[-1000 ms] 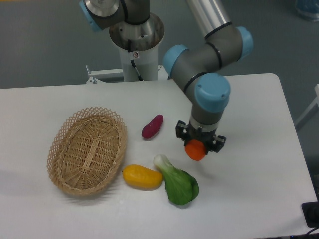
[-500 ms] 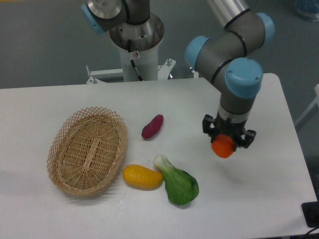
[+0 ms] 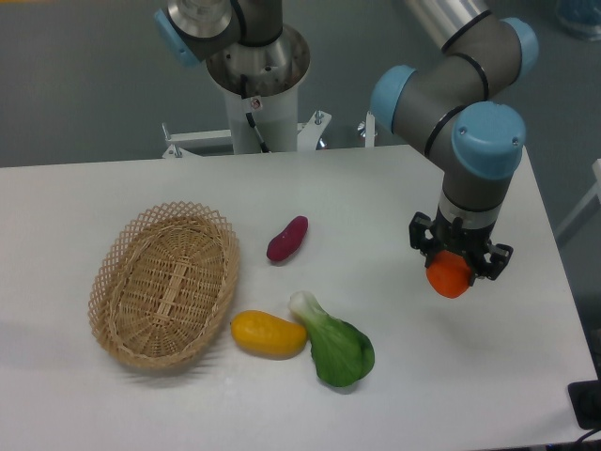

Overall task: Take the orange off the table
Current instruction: 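Lift the held orange up and away from the table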

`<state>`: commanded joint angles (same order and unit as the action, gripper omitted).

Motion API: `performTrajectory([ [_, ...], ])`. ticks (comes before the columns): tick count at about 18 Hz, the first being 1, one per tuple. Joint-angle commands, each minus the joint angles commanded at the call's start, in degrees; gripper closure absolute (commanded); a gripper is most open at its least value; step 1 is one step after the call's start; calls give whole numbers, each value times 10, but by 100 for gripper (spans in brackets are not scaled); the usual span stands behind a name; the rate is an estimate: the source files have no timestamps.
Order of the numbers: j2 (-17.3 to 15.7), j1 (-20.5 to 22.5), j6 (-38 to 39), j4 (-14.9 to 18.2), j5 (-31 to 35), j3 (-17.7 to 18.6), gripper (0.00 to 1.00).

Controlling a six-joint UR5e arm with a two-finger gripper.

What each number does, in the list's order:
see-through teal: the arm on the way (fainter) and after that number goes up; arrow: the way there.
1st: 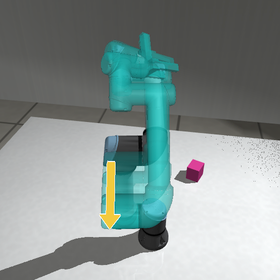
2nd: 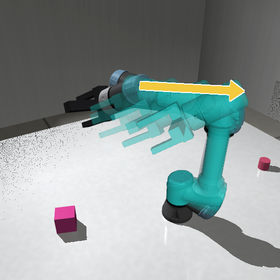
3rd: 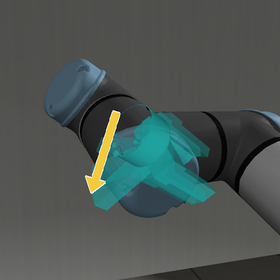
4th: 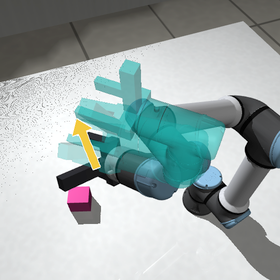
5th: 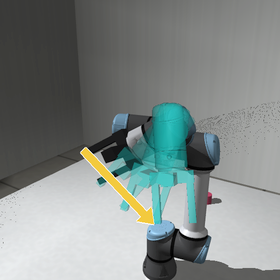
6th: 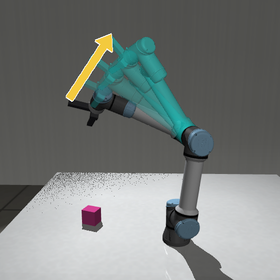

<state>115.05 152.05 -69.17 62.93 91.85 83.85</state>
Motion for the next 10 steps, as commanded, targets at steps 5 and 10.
performTrajectory([
  [5,8,18,-12,1,0,-18,45],
  [10,9,18,-12,1,0,-18,45],
])
